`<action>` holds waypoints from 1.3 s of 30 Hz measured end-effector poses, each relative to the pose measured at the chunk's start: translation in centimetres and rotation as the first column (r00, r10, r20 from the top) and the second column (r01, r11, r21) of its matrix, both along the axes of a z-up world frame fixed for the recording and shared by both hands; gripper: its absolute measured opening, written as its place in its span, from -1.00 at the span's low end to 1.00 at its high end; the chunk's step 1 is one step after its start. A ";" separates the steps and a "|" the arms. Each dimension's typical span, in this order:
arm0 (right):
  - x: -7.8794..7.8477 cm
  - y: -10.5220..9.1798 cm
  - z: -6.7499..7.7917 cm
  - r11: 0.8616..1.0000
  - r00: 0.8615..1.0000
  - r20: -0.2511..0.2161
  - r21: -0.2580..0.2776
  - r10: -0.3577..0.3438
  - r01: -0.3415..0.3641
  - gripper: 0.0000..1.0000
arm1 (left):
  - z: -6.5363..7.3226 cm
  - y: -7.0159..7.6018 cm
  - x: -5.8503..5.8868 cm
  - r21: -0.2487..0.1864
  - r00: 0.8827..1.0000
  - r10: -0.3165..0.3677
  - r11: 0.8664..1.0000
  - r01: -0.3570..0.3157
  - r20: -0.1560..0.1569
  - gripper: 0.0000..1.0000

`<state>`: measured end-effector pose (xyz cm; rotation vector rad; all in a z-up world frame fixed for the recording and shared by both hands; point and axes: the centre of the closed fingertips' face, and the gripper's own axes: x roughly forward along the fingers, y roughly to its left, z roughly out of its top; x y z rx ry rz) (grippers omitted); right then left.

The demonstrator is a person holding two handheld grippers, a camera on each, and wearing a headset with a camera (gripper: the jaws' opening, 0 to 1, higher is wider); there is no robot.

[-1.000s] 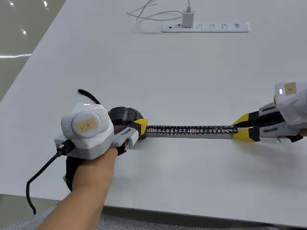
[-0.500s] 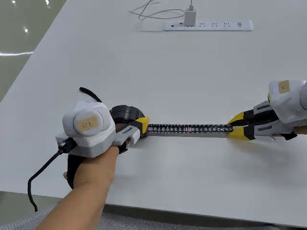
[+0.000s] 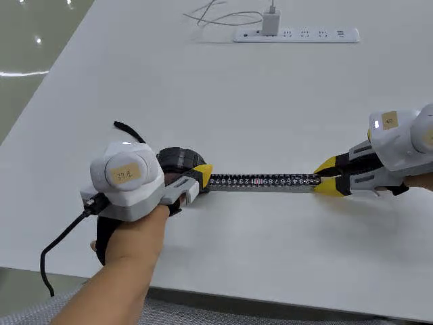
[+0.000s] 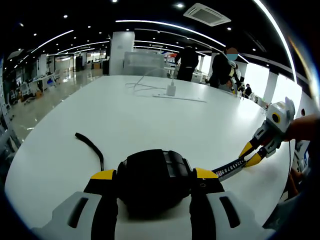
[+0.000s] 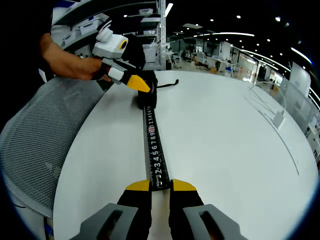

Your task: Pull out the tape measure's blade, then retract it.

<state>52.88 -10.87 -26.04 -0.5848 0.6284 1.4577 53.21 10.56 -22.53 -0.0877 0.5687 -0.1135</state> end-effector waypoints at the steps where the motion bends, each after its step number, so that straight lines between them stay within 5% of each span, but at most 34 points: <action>1: 0.0 0.1 0.0 1.000 1.000 0.000 0.000 0.003 -0.003 -0.84 | 0.0 0.0 0.0 0.000 1.000 0.000 1.000 0.000 0.000 0.06; 39: -0.2 4.2 -0.2 0.998 0.998 -0.004 0.009 0.057 -0.057 -0.84 | -0.1 0.1 0.2 -0.004 1.000 0.007 1.000 -0.007 0.001 0.06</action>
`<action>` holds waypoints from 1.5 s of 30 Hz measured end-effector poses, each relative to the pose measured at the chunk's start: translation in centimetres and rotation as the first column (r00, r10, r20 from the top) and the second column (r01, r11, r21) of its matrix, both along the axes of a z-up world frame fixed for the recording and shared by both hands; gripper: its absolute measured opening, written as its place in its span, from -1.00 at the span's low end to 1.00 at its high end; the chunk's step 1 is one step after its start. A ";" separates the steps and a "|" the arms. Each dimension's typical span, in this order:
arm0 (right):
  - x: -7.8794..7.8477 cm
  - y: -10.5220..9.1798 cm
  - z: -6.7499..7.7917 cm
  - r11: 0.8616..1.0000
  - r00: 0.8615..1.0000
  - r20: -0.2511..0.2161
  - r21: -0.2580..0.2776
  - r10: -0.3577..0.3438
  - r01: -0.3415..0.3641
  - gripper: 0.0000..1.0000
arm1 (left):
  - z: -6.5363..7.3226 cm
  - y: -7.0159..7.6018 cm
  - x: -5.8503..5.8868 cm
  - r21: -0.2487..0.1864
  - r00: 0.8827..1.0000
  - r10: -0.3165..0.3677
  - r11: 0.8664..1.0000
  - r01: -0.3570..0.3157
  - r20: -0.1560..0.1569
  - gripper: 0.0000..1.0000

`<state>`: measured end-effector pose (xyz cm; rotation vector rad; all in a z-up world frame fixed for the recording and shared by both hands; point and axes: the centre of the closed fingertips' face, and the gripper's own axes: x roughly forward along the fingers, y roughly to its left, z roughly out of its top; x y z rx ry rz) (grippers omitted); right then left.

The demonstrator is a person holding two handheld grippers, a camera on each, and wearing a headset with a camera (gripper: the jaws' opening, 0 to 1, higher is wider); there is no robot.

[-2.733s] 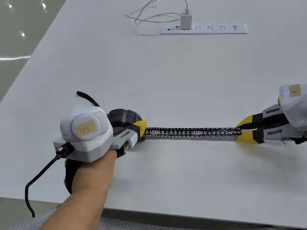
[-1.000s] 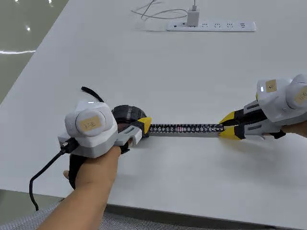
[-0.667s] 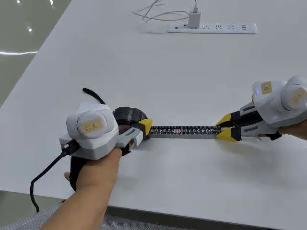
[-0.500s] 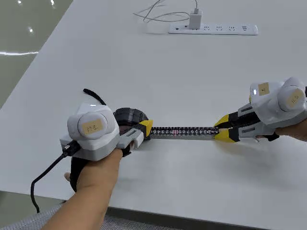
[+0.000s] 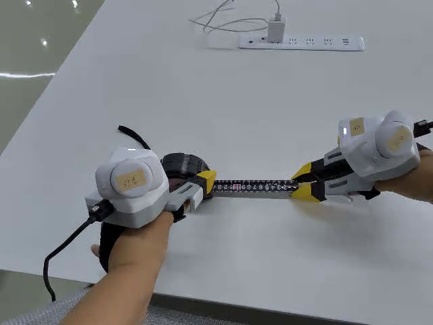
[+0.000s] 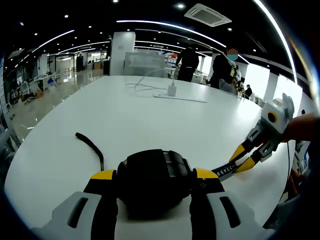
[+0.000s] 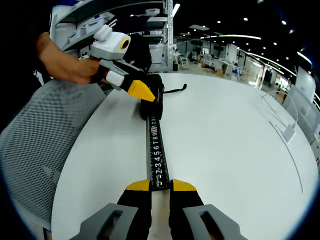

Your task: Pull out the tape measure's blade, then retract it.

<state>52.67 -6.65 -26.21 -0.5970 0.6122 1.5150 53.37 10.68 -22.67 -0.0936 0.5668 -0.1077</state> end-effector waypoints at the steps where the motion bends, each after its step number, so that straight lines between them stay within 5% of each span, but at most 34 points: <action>1: 0.0 0.1 0.0 1.000 1.000 -0.001 0.001 0.000 0.000 -0.84 | 0.0 0.0 0.0 -0.001 1.000 0.000 1.000 0.000 0.001 0.06; 45: -0.4 6.0 0.0 0.998 0.999 -0.015 0.053 0.044 -0.044 -0.84 | 0.0 0.0 -0.1 -0.001 1.000 0.004 1.000 -0.004 0.003 0.07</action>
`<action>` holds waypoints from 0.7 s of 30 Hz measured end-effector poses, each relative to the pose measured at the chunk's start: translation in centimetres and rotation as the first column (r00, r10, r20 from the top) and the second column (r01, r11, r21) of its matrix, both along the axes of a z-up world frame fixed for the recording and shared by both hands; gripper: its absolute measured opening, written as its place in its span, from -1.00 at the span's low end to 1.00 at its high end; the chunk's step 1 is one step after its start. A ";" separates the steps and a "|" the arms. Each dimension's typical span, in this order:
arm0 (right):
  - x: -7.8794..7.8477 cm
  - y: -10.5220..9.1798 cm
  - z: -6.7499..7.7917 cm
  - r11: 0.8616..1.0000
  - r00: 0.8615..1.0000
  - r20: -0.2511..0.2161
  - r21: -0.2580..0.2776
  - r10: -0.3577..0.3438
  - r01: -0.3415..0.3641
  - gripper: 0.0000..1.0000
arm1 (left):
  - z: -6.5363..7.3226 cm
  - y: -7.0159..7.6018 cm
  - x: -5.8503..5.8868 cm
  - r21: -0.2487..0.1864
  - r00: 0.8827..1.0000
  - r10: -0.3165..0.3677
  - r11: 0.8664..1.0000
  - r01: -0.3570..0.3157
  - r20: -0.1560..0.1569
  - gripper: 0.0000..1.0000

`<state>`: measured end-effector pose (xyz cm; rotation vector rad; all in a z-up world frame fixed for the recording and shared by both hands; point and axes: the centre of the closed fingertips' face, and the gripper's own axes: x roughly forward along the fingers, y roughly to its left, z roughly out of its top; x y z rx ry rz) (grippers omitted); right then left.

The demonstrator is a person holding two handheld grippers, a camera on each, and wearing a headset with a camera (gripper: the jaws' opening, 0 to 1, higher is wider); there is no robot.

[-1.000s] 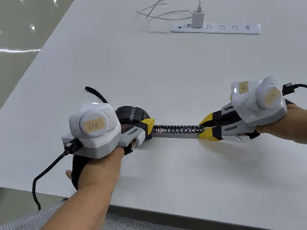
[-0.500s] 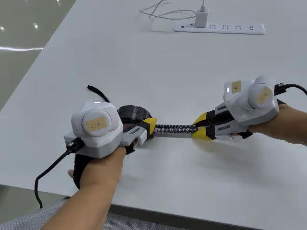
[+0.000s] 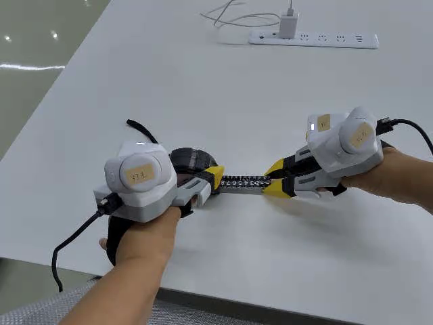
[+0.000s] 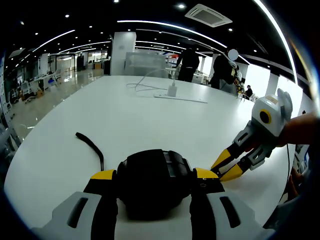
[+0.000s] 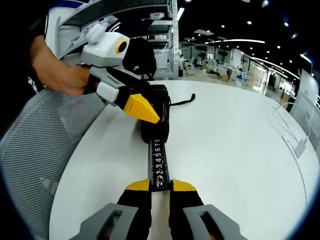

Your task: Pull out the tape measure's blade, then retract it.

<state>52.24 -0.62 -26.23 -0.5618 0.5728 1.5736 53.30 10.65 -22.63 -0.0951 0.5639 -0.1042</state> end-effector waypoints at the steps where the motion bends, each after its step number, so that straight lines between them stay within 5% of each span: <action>1: 0.0 0.1 0.0 1.000 1.000 0.001 0.000 0.001 -0.001 -0.84 | 0.0 0.0 0.0 -0.001 1.000 0.000 1.000 0.000 0.000 0.07; 21: -0.2 2.2 0.0 1.000 1.000 -0.003 0.012 0.019 -0.019 -0.84 | 0.0 0.0 0.0 -0.004 1.000 0.004 1.000 -0.004 0.004 0.07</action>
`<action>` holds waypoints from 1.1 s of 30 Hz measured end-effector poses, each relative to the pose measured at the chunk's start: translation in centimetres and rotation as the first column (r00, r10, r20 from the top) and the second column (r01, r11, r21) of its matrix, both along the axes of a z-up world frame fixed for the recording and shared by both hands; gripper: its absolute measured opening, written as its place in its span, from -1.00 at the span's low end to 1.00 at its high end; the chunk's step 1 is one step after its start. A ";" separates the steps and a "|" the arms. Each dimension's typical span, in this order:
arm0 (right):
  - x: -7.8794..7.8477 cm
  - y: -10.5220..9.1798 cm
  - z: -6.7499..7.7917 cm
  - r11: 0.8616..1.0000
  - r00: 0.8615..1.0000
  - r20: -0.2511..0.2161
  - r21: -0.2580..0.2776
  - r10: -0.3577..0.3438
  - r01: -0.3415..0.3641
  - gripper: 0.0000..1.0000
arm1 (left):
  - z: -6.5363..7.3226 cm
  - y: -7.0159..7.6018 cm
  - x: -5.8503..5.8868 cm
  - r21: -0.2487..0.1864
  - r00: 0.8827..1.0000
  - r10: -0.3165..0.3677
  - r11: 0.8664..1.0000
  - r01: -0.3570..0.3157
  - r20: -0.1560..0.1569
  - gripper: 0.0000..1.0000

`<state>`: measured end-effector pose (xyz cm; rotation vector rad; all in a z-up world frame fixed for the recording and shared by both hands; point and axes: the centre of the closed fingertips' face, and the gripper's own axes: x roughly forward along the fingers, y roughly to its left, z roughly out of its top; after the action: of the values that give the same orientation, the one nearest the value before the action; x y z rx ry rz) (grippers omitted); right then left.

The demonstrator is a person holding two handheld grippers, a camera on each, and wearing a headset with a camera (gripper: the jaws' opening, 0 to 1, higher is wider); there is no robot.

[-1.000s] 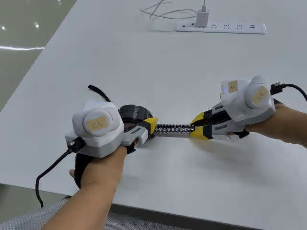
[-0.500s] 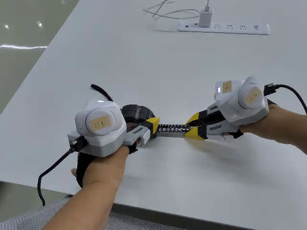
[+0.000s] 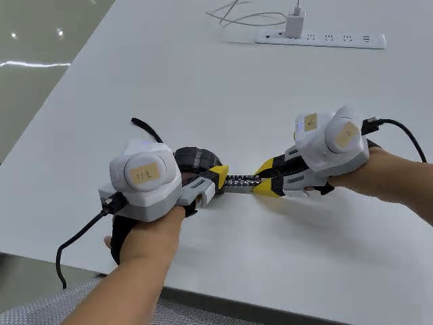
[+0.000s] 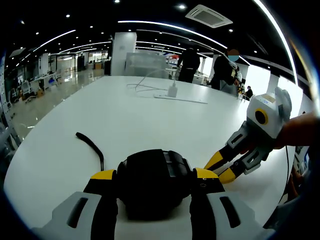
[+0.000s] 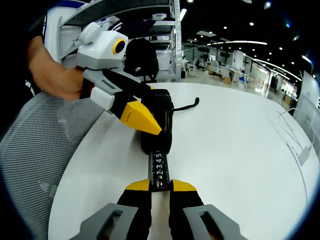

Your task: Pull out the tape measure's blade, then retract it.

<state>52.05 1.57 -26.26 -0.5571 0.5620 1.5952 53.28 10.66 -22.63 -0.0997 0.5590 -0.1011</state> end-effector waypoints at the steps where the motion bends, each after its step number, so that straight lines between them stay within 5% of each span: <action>1: 0.0 0.1 0.0 1.000 1.000 0.000 0.002 0.001 -0.001 -0.84 | 0.0 0.0 0.0 -0.001 1.000 0.000 1.000 0.000 0.000 0.07; 33: 0.0 2.9 -0.3 1.000 1.000 0.002 0.016 0.019 -0.019 -0.84 | 0.0 0.0 0.1 -0.002 1.000 -0.001 1.000 0.001 -0.001 0.07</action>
<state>52.03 4.48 -26.59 -0.5532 0.5437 1.6155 53.34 10.67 -22.60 -0.1012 0.5604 -0.1026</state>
